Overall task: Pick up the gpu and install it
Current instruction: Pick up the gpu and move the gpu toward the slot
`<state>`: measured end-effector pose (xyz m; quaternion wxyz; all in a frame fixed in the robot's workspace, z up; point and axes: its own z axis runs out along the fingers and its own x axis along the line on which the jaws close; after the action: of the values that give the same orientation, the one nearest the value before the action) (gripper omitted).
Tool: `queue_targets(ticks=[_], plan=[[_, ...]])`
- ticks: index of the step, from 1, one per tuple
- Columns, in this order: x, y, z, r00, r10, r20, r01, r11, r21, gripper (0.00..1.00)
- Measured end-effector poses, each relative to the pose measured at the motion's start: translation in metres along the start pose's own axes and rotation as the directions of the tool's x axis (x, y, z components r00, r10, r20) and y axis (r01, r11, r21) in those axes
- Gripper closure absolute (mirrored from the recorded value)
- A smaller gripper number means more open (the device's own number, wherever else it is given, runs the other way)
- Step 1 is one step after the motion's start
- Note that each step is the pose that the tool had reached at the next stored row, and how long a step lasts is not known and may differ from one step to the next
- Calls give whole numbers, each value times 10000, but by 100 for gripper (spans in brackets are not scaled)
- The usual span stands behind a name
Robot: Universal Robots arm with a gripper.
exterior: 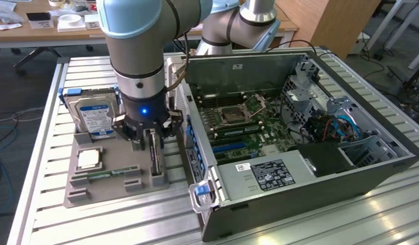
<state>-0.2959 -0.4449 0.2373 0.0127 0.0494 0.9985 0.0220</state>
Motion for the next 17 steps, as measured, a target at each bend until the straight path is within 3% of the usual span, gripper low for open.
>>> queue_targets(ticks=[17], plan=[[4, 16, 63, 10000, 0, -1, 0, 10000, 1, 53]])
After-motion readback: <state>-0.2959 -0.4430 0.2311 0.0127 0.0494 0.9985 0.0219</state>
